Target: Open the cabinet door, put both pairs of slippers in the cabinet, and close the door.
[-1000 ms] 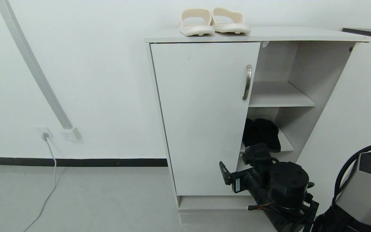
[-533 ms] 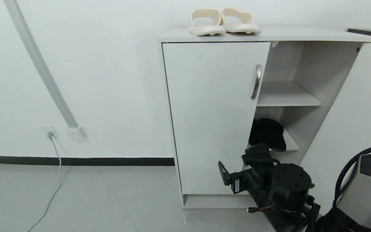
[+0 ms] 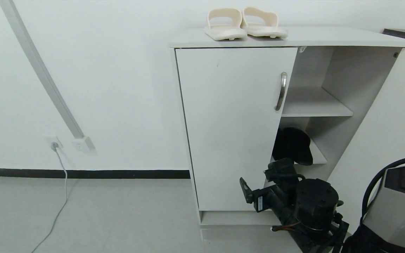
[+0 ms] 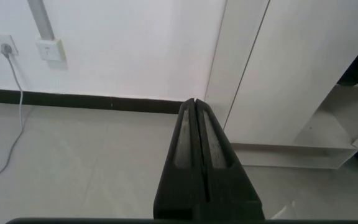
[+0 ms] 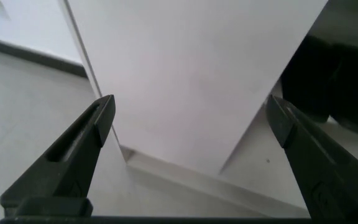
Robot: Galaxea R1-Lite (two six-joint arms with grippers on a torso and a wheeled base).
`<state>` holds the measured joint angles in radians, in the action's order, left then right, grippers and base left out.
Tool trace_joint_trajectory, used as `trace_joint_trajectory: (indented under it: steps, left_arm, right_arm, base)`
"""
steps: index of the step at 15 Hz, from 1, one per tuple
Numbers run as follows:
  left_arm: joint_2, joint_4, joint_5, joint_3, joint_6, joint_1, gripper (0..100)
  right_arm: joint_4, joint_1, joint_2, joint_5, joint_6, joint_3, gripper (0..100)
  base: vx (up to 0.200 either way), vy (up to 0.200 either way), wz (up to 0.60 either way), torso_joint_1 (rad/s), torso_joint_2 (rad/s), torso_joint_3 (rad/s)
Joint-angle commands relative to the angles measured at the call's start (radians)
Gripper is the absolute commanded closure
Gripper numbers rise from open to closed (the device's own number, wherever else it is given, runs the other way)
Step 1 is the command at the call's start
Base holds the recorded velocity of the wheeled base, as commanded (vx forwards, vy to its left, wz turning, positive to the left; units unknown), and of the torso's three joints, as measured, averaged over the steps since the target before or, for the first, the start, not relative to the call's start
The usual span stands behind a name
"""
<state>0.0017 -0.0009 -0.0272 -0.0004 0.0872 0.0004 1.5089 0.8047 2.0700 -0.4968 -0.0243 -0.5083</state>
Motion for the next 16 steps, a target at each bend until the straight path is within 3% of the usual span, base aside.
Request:
trace_joint_trajectory:
  steps: [1, 16]
  left_arm:
    - [0.001, -0.004, 0.000, -0.001, 0.000, 0.000, 100]
    - [0.001, -0.002, 0.000, -0.001, 0.000, 0.000, 100]
  right_arm:
    - [0.005, -0.001, 0.004, 0.000, 0.000, 0.001, 0]
    - [0.033, -0.007, 0.010, 0.000, -0.016, 0.004, 0]
  base:
    - [0.000, 0.000, 0.00, 0.056, -0.51, -0.373]
    - [0.000, 0.000, 0.00, 0.131, -0.48, -0.336]
